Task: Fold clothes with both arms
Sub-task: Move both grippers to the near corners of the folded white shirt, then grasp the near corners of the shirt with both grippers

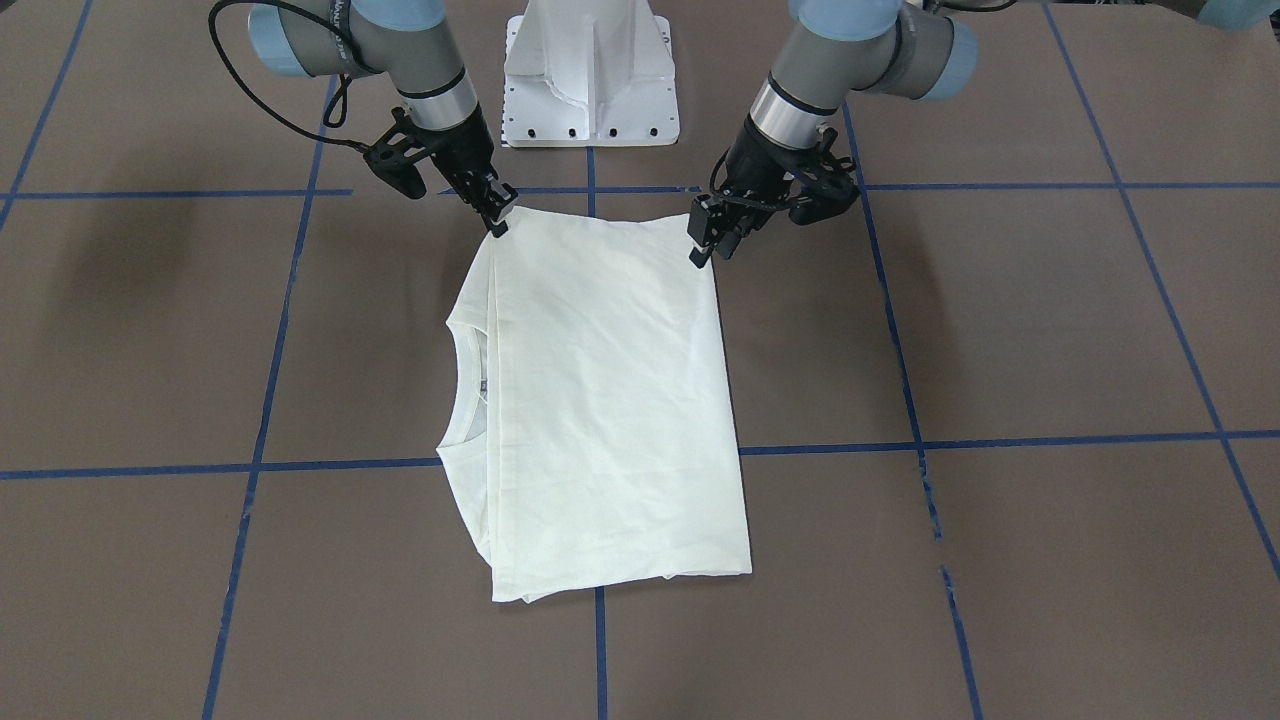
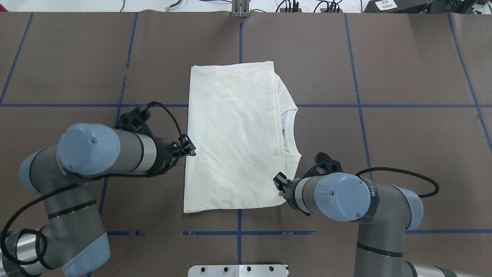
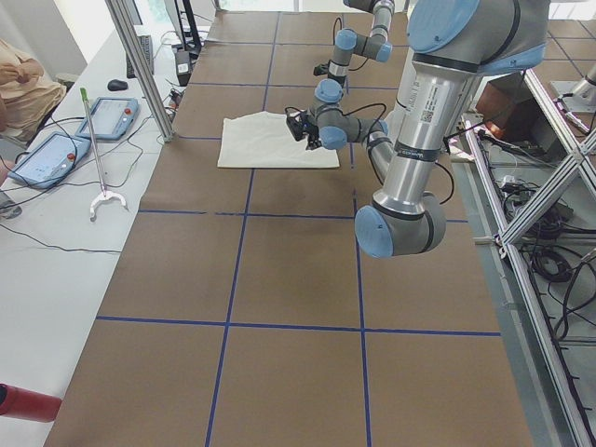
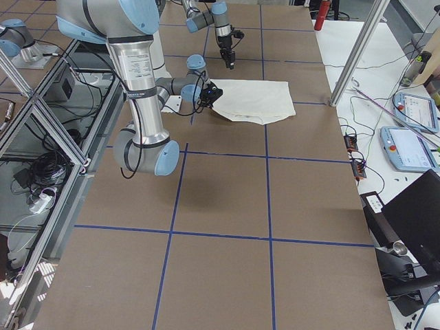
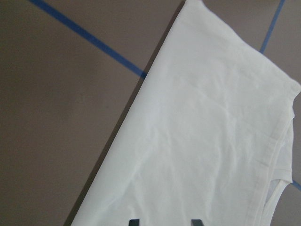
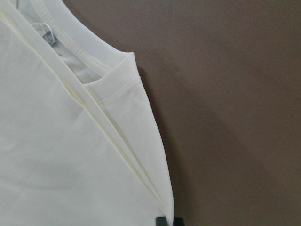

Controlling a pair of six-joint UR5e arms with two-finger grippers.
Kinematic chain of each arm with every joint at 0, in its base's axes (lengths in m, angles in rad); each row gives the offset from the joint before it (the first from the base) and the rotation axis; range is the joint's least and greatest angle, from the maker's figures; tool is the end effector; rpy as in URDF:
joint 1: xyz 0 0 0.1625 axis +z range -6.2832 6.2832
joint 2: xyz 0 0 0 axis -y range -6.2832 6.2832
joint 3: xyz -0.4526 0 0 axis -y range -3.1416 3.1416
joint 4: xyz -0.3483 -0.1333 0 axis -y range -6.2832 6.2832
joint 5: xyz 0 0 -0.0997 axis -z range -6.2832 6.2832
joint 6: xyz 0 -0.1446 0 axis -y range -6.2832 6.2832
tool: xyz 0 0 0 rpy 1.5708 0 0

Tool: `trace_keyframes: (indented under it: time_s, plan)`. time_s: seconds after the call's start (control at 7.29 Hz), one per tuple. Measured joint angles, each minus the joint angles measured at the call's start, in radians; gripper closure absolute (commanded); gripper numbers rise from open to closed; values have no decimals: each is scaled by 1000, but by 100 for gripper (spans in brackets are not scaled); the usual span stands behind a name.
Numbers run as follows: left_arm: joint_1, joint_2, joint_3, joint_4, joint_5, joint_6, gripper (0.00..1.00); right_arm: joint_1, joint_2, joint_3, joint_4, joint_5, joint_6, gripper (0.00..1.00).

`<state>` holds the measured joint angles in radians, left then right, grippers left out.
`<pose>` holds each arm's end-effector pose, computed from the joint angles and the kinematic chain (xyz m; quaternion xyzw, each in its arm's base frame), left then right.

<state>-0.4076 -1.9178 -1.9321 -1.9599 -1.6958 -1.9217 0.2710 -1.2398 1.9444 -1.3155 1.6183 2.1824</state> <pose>0.4974 -0.3403 0.3382 -0.0385 0.5219 -0.2850 0.8031 -0.5326 -0.2792 0.3661 -0.0990 -0.4514 0.3688 0.8065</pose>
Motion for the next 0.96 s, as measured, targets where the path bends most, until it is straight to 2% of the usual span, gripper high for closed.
trace_keyframes:
  time_s: [0.41, 0.69, 0.82, 0.96]
  plan:
    - [136, 38, 6, 19, 49, -63, 42, -15, 1, -3, -2, -5, -4, 100]
    - [153, 46, 21, 19, 50, -68, 42, -16, 3, -4, -2, -2, -5, 100]
    - [156, 48, 32, 19, 50, -69, 46, -16, 3, -3, -1, -2, -5, 100]
    - [159, 48, 39, 19, 49, -69, 73, -15, 4, -1, -1, -2, -4, 100]
